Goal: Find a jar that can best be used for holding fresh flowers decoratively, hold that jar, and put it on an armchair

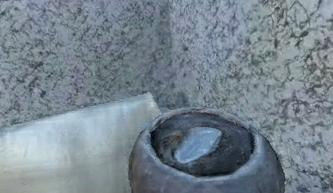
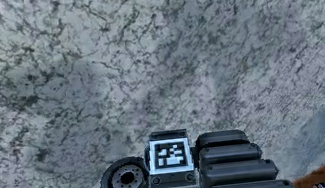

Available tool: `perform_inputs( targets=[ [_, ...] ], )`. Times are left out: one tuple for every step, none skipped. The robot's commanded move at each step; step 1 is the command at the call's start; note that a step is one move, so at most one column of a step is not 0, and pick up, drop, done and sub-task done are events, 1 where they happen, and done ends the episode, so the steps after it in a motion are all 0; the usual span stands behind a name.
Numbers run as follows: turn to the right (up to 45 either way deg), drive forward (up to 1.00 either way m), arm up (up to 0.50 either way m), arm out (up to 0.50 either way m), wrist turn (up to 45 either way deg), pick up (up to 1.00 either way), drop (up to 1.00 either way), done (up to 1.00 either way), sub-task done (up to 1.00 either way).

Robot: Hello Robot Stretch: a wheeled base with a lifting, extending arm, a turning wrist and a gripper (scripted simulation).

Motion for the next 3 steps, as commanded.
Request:
perform_inputs(
  targets=[
    [45.0, 0.00, 0.00, 0.00, 0.0, 0.00, 0.00, 0.00, 0.00],
    [15.0, 0.00, 0.00, 0.00, 0.0, 0.00, 0.00, 0.00, 0.00],
    [0.0, 0.20, 0.00, 0.00, 0.0, 0.00, 0.00, 0.00, 0.00]
  ],
)
